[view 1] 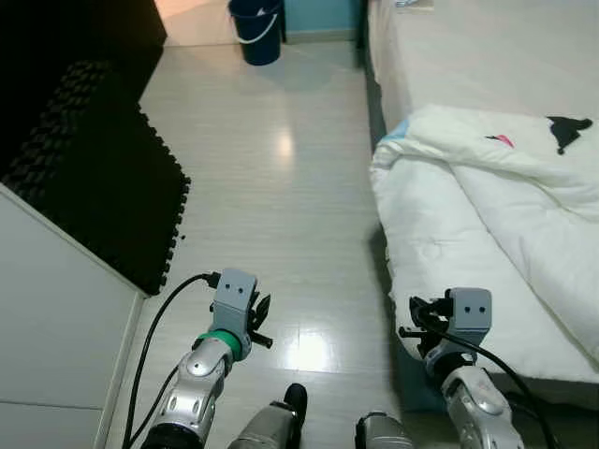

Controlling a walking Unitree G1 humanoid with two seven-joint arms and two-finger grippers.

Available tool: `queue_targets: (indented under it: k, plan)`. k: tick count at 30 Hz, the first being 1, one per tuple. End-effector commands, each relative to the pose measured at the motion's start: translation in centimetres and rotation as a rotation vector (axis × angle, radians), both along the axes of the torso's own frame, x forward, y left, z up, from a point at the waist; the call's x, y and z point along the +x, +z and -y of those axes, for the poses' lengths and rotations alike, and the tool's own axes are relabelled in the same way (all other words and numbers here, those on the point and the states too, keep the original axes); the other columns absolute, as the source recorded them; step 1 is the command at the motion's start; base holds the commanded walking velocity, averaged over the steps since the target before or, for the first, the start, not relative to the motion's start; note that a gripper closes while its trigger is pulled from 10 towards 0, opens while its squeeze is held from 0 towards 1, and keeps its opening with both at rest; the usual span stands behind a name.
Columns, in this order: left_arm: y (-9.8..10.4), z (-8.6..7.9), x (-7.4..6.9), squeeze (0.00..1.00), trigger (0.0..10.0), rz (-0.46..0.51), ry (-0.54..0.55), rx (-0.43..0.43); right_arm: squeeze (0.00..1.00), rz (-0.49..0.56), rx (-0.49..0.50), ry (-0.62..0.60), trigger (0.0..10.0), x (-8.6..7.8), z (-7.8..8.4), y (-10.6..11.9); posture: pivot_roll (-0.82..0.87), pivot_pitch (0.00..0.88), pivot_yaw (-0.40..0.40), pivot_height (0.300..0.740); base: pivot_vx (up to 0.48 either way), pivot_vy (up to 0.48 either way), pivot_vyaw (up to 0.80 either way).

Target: Clean up the room

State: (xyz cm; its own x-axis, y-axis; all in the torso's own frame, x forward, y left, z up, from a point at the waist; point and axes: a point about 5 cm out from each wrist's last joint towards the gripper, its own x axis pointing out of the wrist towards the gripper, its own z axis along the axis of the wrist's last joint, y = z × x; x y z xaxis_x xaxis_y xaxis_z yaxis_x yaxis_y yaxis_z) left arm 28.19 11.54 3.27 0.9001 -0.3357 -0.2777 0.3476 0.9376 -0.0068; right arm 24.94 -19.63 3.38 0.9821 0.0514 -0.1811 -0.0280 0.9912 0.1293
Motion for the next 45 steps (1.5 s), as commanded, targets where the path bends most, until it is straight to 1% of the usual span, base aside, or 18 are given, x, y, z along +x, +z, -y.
queue_targets:
  k: [1,6,24,30,45]
  plan:
    - [-0.7,-0.3,-0.5,0.0,10.0,-0.031,-0.009,0.029,0.0,-0.036,0.01,-0.023,10.0,-0.7,0.1,-0.7,-0.01,0.178,0.135,0.74,0.0,-0.311,0.0]
    - [-0.7,-0.1,-0.5,0.0,10.0,-0.036,-0.019,0.026,0.0,-0.045,0.012,-0.04,10.0,-1.1,0.1,-0.9,-0.02,0.181,0.139,0.74,0.0,-0.459,0.0]
    - [-0.8,0.1,-0.6,0.0,10.0,-0.04,-0.032,0.026,0.0,-0.066,0.02,-0.039,10.0,-1.5,-0.2,-1.0,-0.02,0.184,0.132,0.74,0.0,-0.48,0.0]
    - [-0.9,0.2,-0.7,0.0,10.0,-0.044,-0.037,0.02,0.0,-0.081,0.022,-0.035,10.0,-1.9,-0.4,-1.3,-0.03,0.179,0.132,0.74,0.0,-0.48,0.0]
    - [-0.9,0.4,-0.7,0.0,10.0,-0.044,-0.046,0.014,0.0,-0.084,0.02,-0.033,10.0,-1.9,-0.4,-1.0,-0.05,0.16,0.13,0.74,0.0,-0.48,0.0]
